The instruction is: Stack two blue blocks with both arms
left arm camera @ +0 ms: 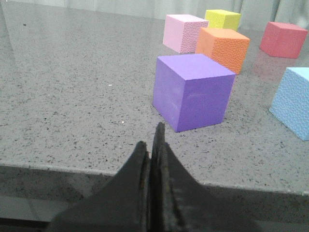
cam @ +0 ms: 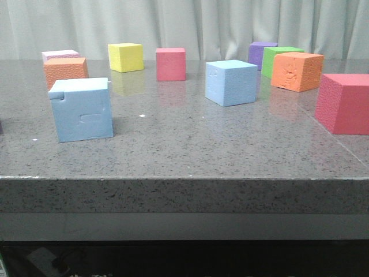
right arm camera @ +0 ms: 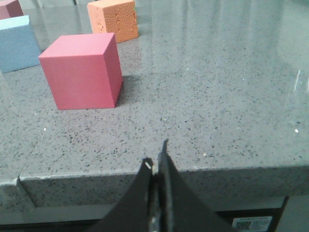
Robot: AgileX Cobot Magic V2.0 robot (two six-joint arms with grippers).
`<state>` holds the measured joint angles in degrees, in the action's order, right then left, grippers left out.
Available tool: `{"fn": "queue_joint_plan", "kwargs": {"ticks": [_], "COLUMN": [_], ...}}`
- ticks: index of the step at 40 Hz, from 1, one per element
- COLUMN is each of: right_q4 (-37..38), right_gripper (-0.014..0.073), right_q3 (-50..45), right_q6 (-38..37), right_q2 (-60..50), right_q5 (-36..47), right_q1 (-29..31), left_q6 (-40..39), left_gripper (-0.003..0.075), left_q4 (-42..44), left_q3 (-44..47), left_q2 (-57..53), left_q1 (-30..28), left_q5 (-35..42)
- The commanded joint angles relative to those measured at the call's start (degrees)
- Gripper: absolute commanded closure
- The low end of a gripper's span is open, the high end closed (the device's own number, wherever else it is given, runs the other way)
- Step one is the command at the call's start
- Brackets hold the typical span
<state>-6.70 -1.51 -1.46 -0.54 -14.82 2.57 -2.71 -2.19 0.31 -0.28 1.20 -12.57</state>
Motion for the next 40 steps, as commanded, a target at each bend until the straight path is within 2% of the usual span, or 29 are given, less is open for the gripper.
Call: {"fn": "queue_joint_plan", "kwargs": {"ticks": [1,11,40], "right_q4": [-0.2,-0.2,-0.2], "right_gripper": [0.0664,0.0664,0.0664], "right_q3": [-0.03,-0.03,-0.03], "right_q6": [0.41,0.41,0.41], "right_q2": [-1.12,-1.12,-1.12], "right_q5": [6.86,15.68,15.14], "right_q1": [0.24,0.24,0.24], "left_q6": [-0.54,-0.43,-0.43], "left_gripper": [0.0739,0.0739,0.0739], "left_q4": [0.01,0.15,0.15], "left_q3": [2.1,2.1,2.1], "left_q2": [-1.34,-1.34,-1.34], "left_q1": [-0.05,-0.05,-0.05], "left_q5": [7.69,17.22,17.37]}}
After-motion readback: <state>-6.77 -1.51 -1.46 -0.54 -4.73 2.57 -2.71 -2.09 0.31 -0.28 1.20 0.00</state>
